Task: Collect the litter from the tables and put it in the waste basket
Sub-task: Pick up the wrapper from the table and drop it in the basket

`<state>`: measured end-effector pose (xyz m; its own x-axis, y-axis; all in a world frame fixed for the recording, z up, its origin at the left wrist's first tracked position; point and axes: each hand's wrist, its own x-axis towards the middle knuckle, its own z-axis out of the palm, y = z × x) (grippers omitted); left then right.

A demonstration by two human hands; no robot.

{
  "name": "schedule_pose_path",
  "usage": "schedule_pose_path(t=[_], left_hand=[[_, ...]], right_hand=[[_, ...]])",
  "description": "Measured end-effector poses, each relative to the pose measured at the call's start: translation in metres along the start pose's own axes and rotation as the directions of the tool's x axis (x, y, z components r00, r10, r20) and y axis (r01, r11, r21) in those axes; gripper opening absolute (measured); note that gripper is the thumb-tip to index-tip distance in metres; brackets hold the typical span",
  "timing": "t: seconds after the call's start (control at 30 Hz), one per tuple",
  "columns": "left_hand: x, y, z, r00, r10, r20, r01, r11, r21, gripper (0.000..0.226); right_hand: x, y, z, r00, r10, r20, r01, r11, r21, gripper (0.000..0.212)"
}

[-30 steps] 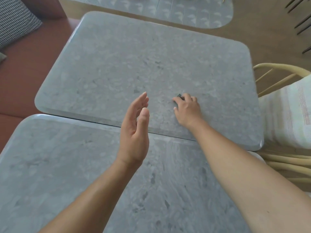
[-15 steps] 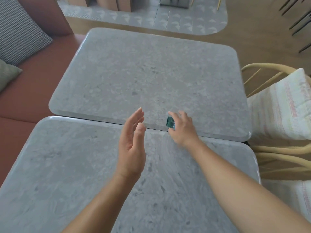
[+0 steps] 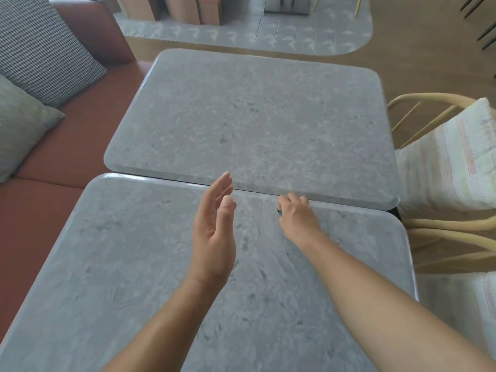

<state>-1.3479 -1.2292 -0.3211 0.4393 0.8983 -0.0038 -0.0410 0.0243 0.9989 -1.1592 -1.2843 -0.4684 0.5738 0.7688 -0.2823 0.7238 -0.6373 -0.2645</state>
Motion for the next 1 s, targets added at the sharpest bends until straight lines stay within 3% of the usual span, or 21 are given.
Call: schedule_pose_path(t=[0.2, 0.33, 0.43, 0.57, 0.73, 0.87, 1.0], left_hand=[[-0.04, 0.012, 0.01, 1.0, -0.002, 0.026, 0.002, 1.0, 0.012, 0.051], [-0.087, 0.011, 0.018, 0.998, -0.035, 0.047, 0.032, 0.998, 0.057, 0.05], [-0.127, 0.012, 0.025, 0.998, -0.06, 0.019, 0.059, 0.996, 0.066, 0.05], [-0.178, 0.022, 0.037, 0.996, -0.085, 0.008, 0.085, 0.993, 0.077, 0.047], [-0.223, 0.039, 0.052, 0.995, -0.094, 0.019, 0.092, 0.992, 0.086, 0.041], [-0.25, 0.057, 0.063, 0.994, -0.086, 0.072, 0.079, 0.992, 0.098, 0.044], [-0.275, 0.072, 0.064, 0.989, -0.059, 0.138, 0.045, 0.994, 0.099, 0.047]], right_hand=[[-0.067, 0.02, 0.002, 0.994, 0.09, 0.068, -0.103, 0.97, 0.219, 0.019], [-0.133, 0.04, 0.016, 0.983, 0.115, 0.145, -0.152, 0.95, 0.273, 0.025], [-0.179, 0.056, 0.025, 0.957, 0.236, 0.17, -0.286, 0.869, 0.403, 0.023], [-0.227, 0.07, 0.019, 0.89, 0.403, 0.214, -0.438, 0.622, 0.649, 0.03], [-0.272, 0.069, -0.023, 0.824, 0.45, 0.344, -0.45, 0.152, 0.88, 0.035], [-0.305, 0.063, -0.065, 0.814, 0.415, 0.406, -0.363, -0.183, 0.914, 0.038], [-0.341, 0.055, -0.092, 0.795, 0.403, 0.454, -0.288, -0.409, 0.866, 0.03]])
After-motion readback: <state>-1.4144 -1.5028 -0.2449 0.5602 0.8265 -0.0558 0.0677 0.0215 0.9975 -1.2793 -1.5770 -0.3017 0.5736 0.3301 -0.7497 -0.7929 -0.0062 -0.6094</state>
